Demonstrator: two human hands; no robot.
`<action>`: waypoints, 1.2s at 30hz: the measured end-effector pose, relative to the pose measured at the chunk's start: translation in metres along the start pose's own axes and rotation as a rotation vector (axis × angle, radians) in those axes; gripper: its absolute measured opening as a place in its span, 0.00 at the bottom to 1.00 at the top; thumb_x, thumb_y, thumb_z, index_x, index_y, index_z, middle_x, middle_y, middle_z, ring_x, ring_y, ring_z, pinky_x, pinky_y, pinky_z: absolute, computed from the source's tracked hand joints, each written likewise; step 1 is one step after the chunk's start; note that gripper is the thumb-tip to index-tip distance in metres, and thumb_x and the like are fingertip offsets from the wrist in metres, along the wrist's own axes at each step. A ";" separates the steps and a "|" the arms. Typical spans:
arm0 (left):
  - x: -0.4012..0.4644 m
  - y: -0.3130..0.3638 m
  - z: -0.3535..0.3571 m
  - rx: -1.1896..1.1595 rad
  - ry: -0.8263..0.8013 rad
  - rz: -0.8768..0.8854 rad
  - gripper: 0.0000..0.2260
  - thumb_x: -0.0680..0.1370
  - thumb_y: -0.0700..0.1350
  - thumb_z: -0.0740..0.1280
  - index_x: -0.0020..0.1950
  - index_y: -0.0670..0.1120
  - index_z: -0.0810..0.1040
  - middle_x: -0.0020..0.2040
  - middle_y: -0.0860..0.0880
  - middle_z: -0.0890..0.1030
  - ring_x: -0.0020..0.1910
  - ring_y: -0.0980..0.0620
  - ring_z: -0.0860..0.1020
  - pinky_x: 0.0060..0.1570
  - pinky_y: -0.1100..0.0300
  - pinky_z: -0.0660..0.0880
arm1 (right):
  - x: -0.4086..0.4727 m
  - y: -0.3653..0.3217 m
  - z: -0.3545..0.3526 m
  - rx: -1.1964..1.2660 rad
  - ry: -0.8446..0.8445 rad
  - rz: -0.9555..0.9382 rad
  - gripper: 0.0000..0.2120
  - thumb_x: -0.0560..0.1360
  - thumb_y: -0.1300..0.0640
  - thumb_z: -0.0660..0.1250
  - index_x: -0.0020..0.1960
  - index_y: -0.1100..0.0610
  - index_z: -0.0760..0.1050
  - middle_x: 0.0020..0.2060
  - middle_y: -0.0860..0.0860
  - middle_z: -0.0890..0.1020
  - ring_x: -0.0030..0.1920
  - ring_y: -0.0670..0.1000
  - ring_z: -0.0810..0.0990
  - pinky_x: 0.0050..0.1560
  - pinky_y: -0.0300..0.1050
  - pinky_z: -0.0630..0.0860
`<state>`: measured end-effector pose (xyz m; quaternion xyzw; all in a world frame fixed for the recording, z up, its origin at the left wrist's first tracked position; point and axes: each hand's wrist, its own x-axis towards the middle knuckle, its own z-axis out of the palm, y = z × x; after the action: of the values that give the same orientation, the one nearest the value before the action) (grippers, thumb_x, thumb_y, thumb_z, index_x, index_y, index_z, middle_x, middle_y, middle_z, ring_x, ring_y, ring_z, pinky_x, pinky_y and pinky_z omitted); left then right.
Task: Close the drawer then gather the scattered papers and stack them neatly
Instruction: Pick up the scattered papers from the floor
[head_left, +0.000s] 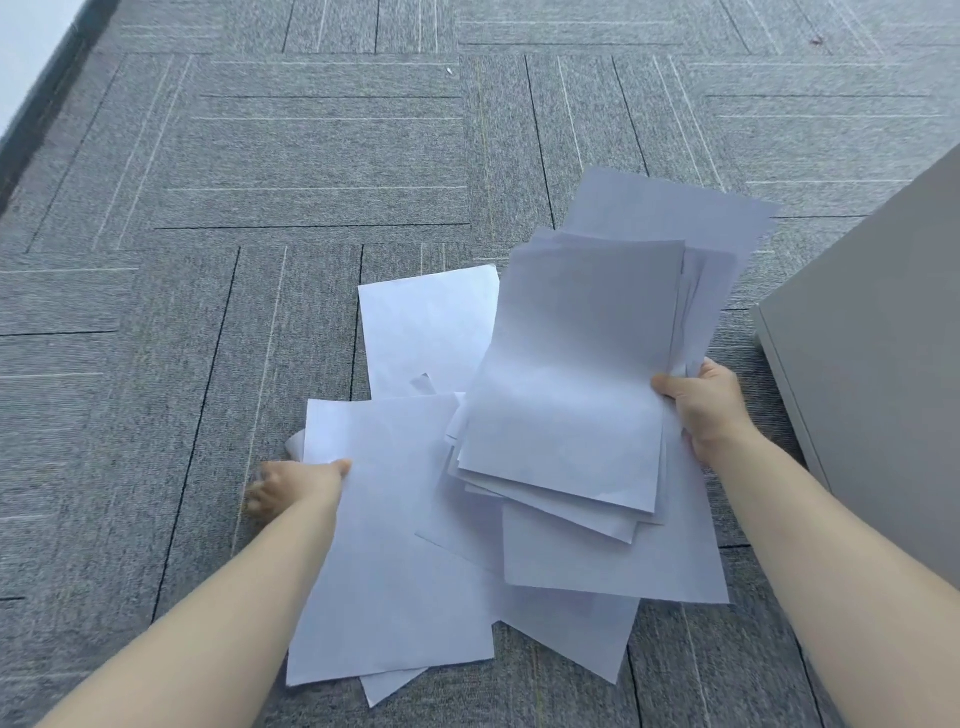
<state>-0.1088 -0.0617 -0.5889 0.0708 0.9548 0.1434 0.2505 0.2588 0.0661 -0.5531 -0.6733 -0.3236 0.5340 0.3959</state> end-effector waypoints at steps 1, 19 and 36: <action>-0.002 0.000 0.000 0.006 -0.015 0.009 0.36 0.65 0.50 0.78 0.64 0.33 0.69 0.66 0.33 0.72 0.67 0.36 0.69 0.64 0.48 0.64 | 0.000 0.000 0.000 0.003 0.001 -0.002 0.13 0.72 0.74 0.66 0.42 0.56 0.78 0.34 0.50 0.85 0.40 0.54 0.81 0.57 0.60 0.78; 0.017 0.092 0.032 -0.387 -0.230 0.390 0.14 0.68 0.48 0.70 0.45 0.39 0.77 0.44 0.41 0.82 0.43 0.41 0.79 0.44 0.50 0.76 | 0.010 -0.008 -0.031 0.058 0.042 -0.026 0.17 0.67 0.68 0.70 0.52 0.75 0.71 0.43 0.58 0.78 0.44 0.57 0.78 0.50 0.55 0.77; -0.003 0.123 0.069 0.060 -0.052 0.242 0.28 0.65 0.49 0.77 0.61 0.41 0.75 0.64 0.40 0.76 0.65 0.38 0.70 0.59 0.47 0.70 | 0.017 0.000 -0.037 0.031 0.040 -0.038 0.13 0.73 0.72 0.66 0.46 0.55 0.80 0.36 0.45 0.87 0.38 0.48 0.85 0.45 0.46 0.83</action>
<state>-0.0639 0.0707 -0.6069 0.1965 0.9364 0.1418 0.2538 0.2988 0.0736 -0.5561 -0.6715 -0.3201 0.5175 0.4229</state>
